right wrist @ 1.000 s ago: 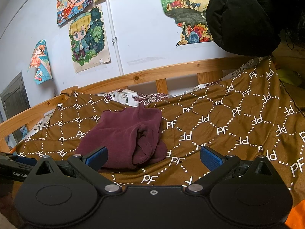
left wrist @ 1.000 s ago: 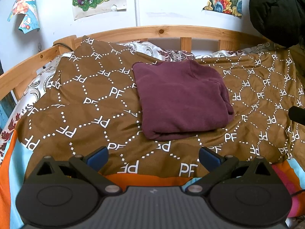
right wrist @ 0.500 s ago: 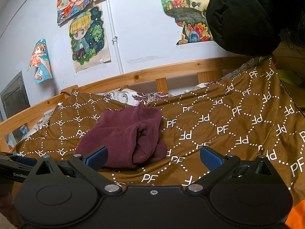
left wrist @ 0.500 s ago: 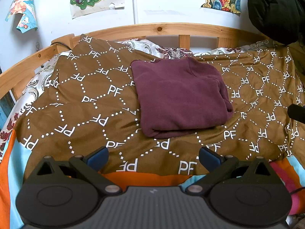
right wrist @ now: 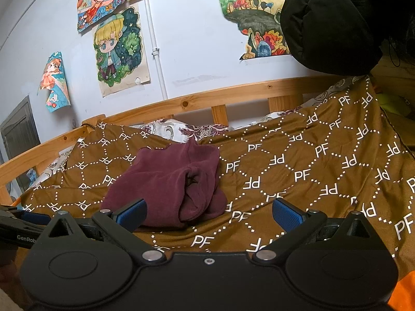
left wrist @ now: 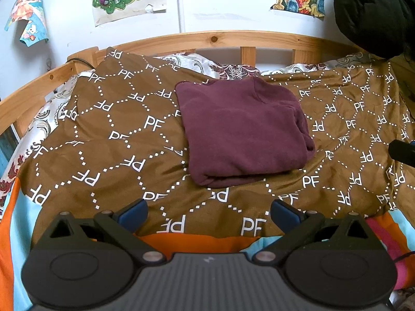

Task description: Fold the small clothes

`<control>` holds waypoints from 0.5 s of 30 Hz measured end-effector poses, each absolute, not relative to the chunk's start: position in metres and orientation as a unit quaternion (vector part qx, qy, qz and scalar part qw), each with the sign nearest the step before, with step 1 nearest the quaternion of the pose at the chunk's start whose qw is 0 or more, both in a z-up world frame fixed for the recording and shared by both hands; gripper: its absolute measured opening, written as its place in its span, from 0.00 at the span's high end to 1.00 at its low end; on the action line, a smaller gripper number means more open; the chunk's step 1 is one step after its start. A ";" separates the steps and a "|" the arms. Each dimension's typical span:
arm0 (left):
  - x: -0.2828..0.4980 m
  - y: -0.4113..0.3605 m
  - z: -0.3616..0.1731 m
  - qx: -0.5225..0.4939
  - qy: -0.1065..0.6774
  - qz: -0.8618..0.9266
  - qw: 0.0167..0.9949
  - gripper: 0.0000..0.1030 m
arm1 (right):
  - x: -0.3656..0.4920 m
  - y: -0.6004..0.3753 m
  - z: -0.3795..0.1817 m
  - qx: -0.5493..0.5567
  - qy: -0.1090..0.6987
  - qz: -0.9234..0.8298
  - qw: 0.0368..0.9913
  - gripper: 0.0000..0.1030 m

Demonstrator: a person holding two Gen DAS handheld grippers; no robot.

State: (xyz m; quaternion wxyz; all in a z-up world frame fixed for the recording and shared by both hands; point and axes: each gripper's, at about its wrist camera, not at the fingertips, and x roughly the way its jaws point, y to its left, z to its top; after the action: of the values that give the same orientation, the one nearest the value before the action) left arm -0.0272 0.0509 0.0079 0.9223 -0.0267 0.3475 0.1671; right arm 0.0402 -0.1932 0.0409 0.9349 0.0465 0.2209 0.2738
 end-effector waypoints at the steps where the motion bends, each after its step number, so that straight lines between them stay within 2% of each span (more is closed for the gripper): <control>1: -0.027 0.051 0.008 -0.027 0.348 0.167 0.922 0.01 | 0.040 -0.193 0.041 0.047 0.221 0.274 0.935 0.01; 15: -0.027 0.051 0.007 -0.026 0.350 0.166 0.922 0.01 | 0.040 -0.193 0.041 0.046 0.221 0.273 0.935 0.01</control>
State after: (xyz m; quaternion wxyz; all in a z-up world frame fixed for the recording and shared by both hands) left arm -0.0268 0.0513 0.0071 0.9216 -0.0264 0.3498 0.1660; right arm 0.0401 -0.1930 0.0415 0.9350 0.0461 0.2212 0.2733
